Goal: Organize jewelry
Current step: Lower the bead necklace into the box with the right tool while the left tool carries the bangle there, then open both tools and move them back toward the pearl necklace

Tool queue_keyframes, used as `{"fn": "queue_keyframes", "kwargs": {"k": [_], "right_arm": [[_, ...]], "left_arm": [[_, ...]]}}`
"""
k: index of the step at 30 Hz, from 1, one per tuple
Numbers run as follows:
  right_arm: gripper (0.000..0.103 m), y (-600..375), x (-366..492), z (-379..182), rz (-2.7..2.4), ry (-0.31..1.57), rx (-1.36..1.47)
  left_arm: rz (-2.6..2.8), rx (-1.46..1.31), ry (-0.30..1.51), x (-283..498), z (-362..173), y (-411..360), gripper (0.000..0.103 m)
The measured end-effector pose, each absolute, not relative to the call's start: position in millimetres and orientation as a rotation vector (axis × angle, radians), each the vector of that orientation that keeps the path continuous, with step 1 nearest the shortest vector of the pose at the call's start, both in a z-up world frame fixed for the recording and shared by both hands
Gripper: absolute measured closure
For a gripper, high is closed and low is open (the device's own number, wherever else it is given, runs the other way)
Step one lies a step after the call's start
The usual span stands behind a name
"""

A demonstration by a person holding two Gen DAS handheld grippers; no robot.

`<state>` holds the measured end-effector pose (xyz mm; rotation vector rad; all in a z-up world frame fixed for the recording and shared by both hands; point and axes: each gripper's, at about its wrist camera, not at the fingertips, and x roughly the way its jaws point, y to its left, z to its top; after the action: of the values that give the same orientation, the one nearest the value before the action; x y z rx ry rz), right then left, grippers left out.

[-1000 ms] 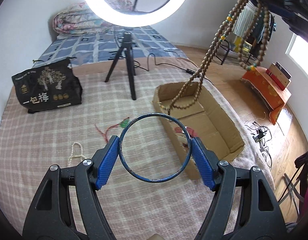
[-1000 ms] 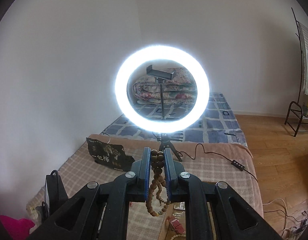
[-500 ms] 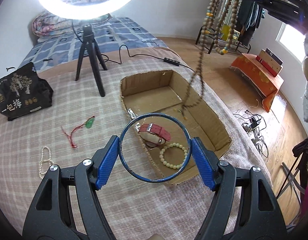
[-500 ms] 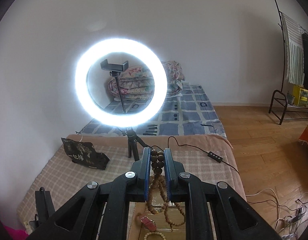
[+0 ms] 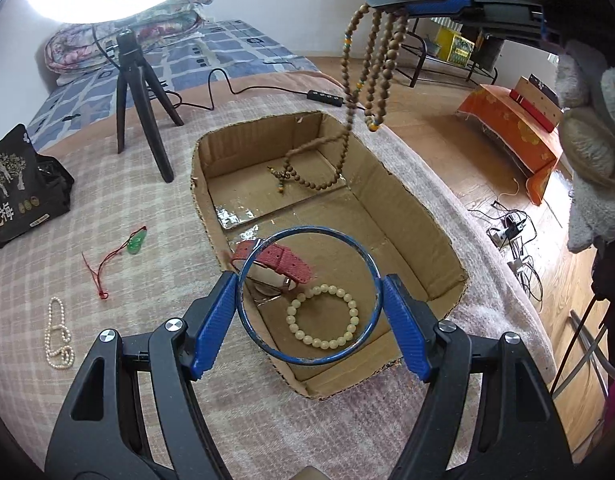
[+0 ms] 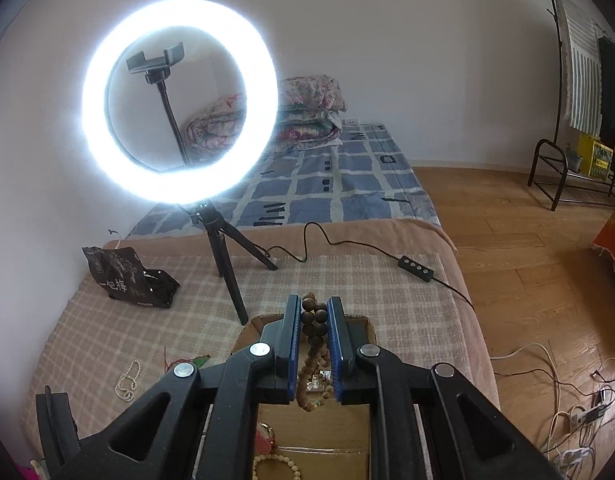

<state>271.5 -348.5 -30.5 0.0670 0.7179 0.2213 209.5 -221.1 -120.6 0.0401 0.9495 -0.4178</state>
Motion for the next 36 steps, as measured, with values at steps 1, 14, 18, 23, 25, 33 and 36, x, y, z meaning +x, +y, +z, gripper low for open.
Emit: {"fn": "queue_keyframes", "kwargs": {"k": [1,14,18,23,25,33,36], "right_arm": [[0.092,-349.4,272.6,-31.5,0.218,0.722,0.068],[0.037,-347.9,269.8,-31.0,0.200,0.729,0.056],[0.033,-350.5,267.2,-29.5,0.188,0.730,0.068],[0.024,-351.6,260.9,-29.4,0.188,0.736,0.085],[0.023,-350.2,259.2,-30.0,0.185,0.744,0.083],[0.013,-337.3,243.0,-31.5,0.176,0.755,0.056],[0.010,-330.4,234.6,-30.0,0.168,0.751,0.040]], "left_arm": [[-0.419,0.045,0.951,210.2,-121.8,-222.5,0.028],[-0.390,0.049,0.959,208.5,-121.7,-209.7,0.027],[-0.382,0.051,0.955,203.7,-118.8,-201.9,0.027],[-0.374,0.055,0.944,195.9,-113.2,-192.6,0.027],[-0.368,0.063,0.941,193.1,-111.6,-187.6,0.027],[-0.313,0.049,0.937,186.0,-101.2,-143.7,0.027],[-0.274,0.049,0.927,183.2,-96.3,-120.2,0.027]]}}
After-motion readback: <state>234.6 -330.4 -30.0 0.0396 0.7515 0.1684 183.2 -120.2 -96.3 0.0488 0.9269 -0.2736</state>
